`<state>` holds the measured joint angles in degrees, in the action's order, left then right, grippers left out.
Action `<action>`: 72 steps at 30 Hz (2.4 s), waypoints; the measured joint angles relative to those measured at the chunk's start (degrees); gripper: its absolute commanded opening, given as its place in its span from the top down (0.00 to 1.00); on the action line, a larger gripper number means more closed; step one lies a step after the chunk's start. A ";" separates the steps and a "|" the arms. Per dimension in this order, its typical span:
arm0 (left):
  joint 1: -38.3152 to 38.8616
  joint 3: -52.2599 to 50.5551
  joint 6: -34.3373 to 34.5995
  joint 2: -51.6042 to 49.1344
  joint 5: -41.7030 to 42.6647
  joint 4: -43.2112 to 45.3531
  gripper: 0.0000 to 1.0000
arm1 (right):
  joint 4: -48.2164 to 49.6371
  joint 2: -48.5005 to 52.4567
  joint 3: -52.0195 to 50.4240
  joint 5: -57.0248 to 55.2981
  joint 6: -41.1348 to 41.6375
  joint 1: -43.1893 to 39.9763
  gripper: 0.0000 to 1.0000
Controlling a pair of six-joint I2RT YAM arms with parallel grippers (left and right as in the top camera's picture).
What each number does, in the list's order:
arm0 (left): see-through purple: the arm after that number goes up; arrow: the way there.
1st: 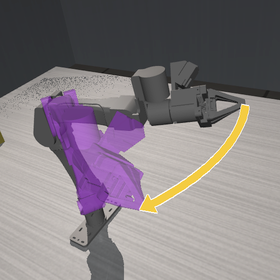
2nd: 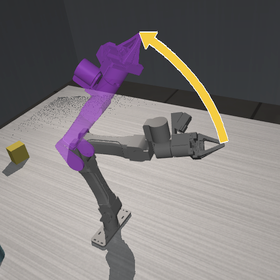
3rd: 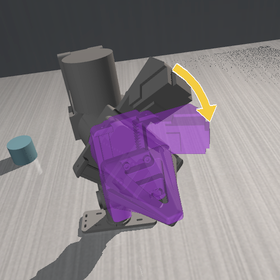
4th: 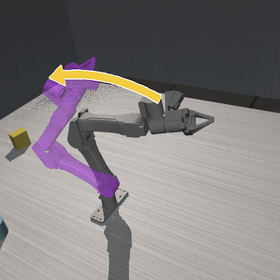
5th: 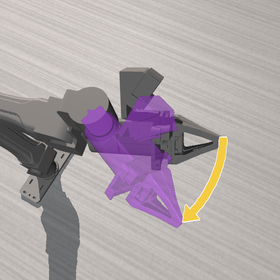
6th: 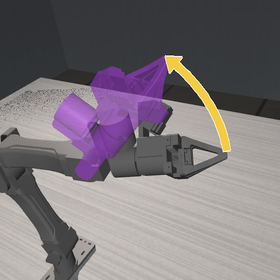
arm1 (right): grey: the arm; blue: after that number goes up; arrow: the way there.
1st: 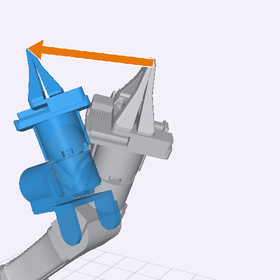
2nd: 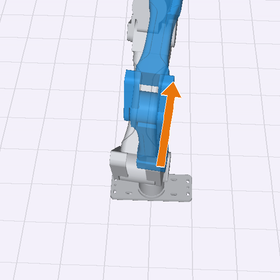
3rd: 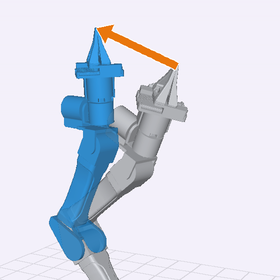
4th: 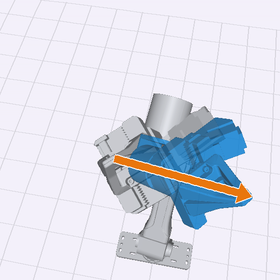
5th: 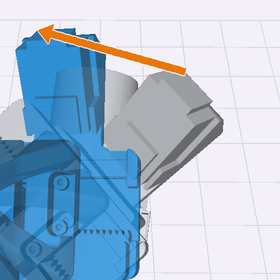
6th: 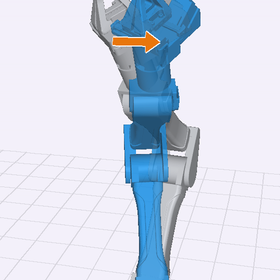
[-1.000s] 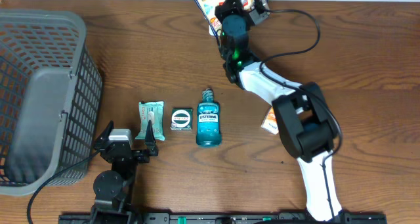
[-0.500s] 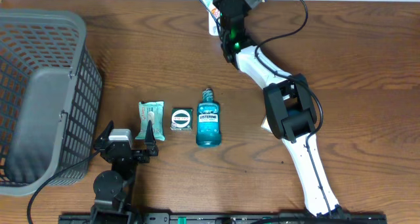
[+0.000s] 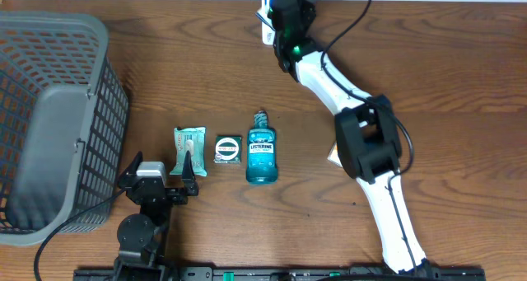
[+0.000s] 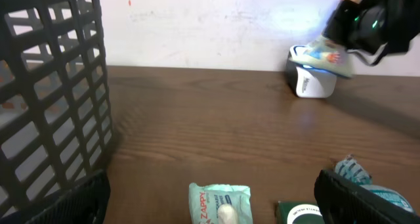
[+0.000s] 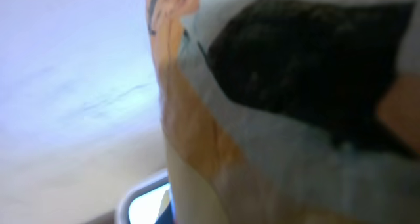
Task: Scan the item barcode
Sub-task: 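Carry the snack bag to the white scanner at the back, then move the snack bag to the right edge and return the right gripper, then lower the right gripper onto the small orange box and grasp it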
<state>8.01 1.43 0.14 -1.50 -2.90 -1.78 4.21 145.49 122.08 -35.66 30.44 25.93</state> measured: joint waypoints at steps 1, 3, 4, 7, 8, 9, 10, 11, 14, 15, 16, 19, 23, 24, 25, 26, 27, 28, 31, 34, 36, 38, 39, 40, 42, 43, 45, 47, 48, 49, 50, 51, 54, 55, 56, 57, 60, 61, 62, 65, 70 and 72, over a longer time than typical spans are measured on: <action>0.00 0.00 0.02 0.00 0.00 -0.02 0.02 | -4.83 -2.05 0.04 -2.58 -1.42 0.31 0.99; 0.00 0.00 0.02 -0.02 0.00 0.00 0.02 | -13.35 -6.32 0.02 -7.37 -3.67 0.66 0.99; 0.00 0.00 0.02 -0.02 0.00 0.00 0.02 | -17.66 -8.83 0.04 -9.68 -4.59 0.59 0.99; 0.00 0.00 0.00 0.00 0.00 0.00 0.02 | -29.66 -15.47 0.39 -15.82 -6.14 -0.87 0.99; 0.00 0.00 0.02 0.00 0.00 0.00 0.02 | -33.68 -17.22 0.92 -17.40 -6.67 -1.88 0.99; 0.00 0.00 0.02 0.00 0.00 0.00 0.02 | -37.59 -18.69 1.07 -18.91 -6.86 -3.13 0.99; 0.00 0.00 0.00 0.00 0.00 0.00 0.02 | -41.00 -19.71 1.42 -20.24 -7.23 -4.46 0.99; 0.00 0.00 0.02 0.00 0.00 0.00 0.02 | -45.53 -20.57 1.77 -21.53 -7.37 -6.51 0.99; 0.00 0.00 0.02 0.00 0.00 -0.02 0.02 | -57.13 -20.90 1.86 -24.00 -7.74 -13.51 0.99; 0.00 0.00 0.02 0.00 0.00 -0.02 0.02 | -59.91 -20.44 1.62 -24.30 -7.87 -15.96 0.99; 0.00 0.00 0.02 0.00 0.02 -0.02 0.02 | -61.09 -20.20 1.42 -24.41 -7.91 -17.25 0.99; 0.00 0.00 0.02 0.00 0.00 -0.02 0.02 | -63.60 -18.21 -1.25 -24.57 -7.82 -26.53 0.99; 0.00 0.00 0.02 0.00 0.02 -0.02 0.02 | -61.86 -15.41 -4.50 -22.91 -7.63 -38.23 0.99; 0.00 0.00 0.02 0.00 0.00 0.00 0.02 | -61.00 -14.64 -4.76 -21.57 -7.63 -40.72 0.99; 0.00 0.00 0.02 0.00 0.00 -0.02 0.02 | -60.41 -14.03 -4.94 -20.04 -7.61 -42.82 0.97; 0.00 0.00 0.02 0.00 0.00 -0.02 0.02 | -59.89 -13.29 -5.14 -17.35 -7.61 -45.62 0.93; 0.00 0.00 0.02 0.00 0.00 -0.02 0.02 | -59.76 -12.85 -5.22 -15.63 -7.58 -47.45 0.91; 0.00 0.00 0.02 0.00 0.00 -0.02 0.02 | -59.56 -12.50 -5.38 -13.49 -7.61 -49.33 0.88; 0.00 0.00 0.02 0.00 0.02 -0.02 0.02 | -59.28 -11.80 -5.49 -7.45 -7.45 -54.10 0.44; 0.00 0.00 0.02 0.00 0.00 -0.02 0.02 | -59.01 -11.76 -5.44 -4.83 -7.50 -57.53 0.01; 0.00 0.00 0.02 0.00 0.00 -0.02 0.02 | -59.17 -11.76 -5.29 -4.42 -8.24 -58.60 0.01; 0.00 0.00 0.02 0.00 0.00 -0.02 0.02 | -59.36 -11.78 -4.94 -4.07 -8.81 -58.93 0.01; 0.00 0.00 0.02 0.00 0.00 -0.02 0.02 | -59.30 -11.91 -4.74 -3.65 -9.05 -58.95 0.01; 0.00 0.00 0.02 0.00 0.00 -0.02 0.02 | -59.30 -12.37 -4.72 -2.67 -9.16 -58.88 0.01; 0.00 0.00 0.02 0.00 0.00 -0.02 0.02 | -59.45 -13.73 -4.72 0.17 -9.29 -58.55 0.01; 0.00 0.00 0.02 0.00 0.00 -0.02 0.02 | -59.69 -14.95 -4.72 2.29 -9.31 -58.25 0.01; 0.00 0.00 0.02 0.00 0.00 -0.02 0.02 | -60.35 -18.18 -4.72 7.63 -9.46 -57.40 0.01; 0.00 0.00 0.02 0.00 0.00 -0.02 0.02 | -61.59 -22.88 -4.70 15.13 -9.55 -56.02 0.01; 0.00 0.00 0.02 0.00 0.02 -0.02 0.02 | -62.29 -24.87 -4.68 18.25 -9.62 -55.41 0.01; 0.00 0.00 0.02 0.00 0.00 -0.02 0.02 | -63.49 -27.67 -4.50 23.12 -9.66 -54.49 0.01; 0.00 0.00 0.02 0.00 0.02 -0.02 0.02 | -64.37 -29.83 -4.33 26.93 -9.66 -53.64 0.01; 0.00 0.00 0.02 0.00 0.00 0.00 0.02 | -65.66 -32.33 -3.87 31.36 -9.66 -52.52 0.01; 0.00 0.00 0.02 -0.02 0.02 -0.02 0.02 | -69.35 -37.77 -2.80 41.09 -8.85 -48.43 0.01; 0.00 0.00 0.02 0.00 0.00 -0.02 0.02 | -71.08 -39.06 -2.69 43.71 -8.24 -46.69 0.01; 0.00 0.00 0.02 0.00 0.02 -0.02 0.02 | -72.11 -39.63 -2.60 45.07 -7.96 -45.59 0.01; 0.00 0.00 0.02 0.00 0.00 -0.02 0.02 | -74.03 -40.19 -2.56 47.50 -7.39 -43.56 0.01; 0.00 0.00 0.02 0.00 0.00 -0.02 0.02 | -80.35 -39.89 -2.62 50.51 -6.71 -38.51 0.03; 0.00 0.00 0.02 0.00 0.02 -0.02 0.02 | -82.97 -39.52 -2.86 50.75 -6.56 -36.48 0.05; 0.00 0.00 0.02 0.00 0.00 -0.02 0.02 | -84.96 -39.28 -3.10 50.71 -6.45 -35.06 0.05; 0.00 0.00 0.02 0.00 0.00 -0.02 0.02 | -90.20 -38.77 -4.96 50.21 -6.19 -29.92 0.01; 0.00 0.00 0.02 0.00 0.00 0.00 0.02 | -89.11 -38.66 -11.30 49.81 -6.03 -21.88 0.02; 0.00 0.00 0.02 0.00 0.00 0.00 0.02 | -87.03 -38.60 -14.80 49.75 -6.03 -19.10 0.04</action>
<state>8.01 1.43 0.16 -1.50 -2.90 -1.78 -82.83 106.89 107.28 14.09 24.40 6.83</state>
